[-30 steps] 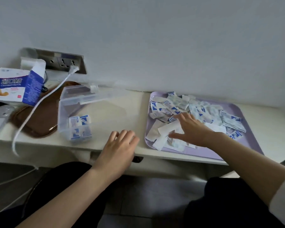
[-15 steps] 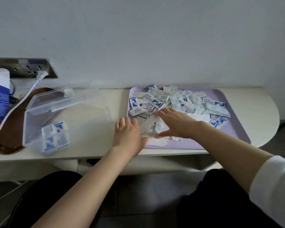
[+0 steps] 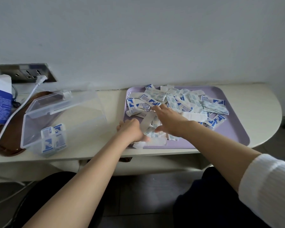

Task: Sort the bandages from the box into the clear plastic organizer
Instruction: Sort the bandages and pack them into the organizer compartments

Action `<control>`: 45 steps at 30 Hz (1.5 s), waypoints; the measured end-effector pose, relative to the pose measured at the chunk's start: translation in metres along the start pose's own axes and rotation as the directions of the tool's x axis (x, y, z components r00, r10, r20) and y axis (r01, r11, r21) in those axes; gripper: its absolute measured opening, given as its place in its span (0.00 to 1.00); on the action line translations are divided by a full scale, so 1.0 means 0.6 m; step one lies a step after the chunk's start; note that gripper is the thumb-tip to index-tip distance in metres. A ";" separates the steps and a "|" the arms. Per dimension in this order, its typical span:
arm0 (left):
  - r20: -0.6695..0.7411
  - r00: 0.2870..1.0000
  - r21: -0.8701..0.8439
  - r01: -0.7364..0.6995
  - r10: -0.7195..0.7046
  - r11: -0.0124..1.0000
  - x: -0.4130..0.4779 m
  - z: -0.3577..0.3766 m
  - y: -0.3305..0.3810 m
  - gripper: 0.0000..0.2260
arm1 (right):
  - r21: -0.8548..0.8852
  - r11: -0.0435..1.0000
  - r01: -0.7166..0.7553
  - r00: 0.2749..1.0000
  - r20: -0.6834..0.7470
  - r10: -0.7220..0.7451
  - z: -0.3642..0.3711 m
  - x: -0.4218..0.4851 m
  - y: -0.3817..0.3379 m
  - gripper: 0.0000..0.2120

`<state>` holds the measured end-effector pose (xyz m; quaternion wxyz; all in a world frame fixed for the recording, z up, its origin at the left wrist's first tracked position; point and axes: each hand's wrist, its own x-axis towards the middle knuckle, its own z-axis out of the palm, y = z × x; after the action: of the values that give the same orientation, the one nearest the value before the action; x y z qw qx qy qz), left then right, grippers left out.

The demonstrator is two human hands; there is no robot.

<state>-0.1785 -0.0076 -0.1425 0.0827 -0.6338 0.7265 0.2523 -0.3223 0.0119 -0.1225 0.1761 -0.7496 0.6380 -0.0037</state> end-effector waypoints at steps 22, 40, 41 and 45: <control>-0.088 0.995 -0.713 -0.100 0.053 0.694 0.003 -0.039 0.014 0.05 | 0.084 0.990 0.114 0.866 -0.496 -0.058 -0.025 -0.009 -0.030 0.06; -0.069 0.993 -0.852 -0.109 0.097 0.512 -0.015 -0.059 0.004 0.14 | 0.317 0.929 0.192 0.928 -0.367 -0.066 -0.004 -0.001 -0.037 0.06; -0.066 0.993 -0.853 -0.107 0.098 0.511 -0.014 -0.058 0.004 0.13 | 0.317 0.929 0.194 0.930 -0.360 -0.072 -0.003 -0.001 -0.037 0.06; -0.083 0.996 -0.857 -0.093 0.043 0.507 -0.013 -0.055 0.003 0.11 | 0.337 0.918 0.206 0.926 -0.371 -0.072 -0.009 -0.001 -0.038 0.06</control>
<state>-0.1720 -0.0161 -0.1106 -0.2703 -0.5688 0.5324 0.5657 -0.3016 0.0141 -0.1114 0.1970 -0.7341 0.5910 -0.2702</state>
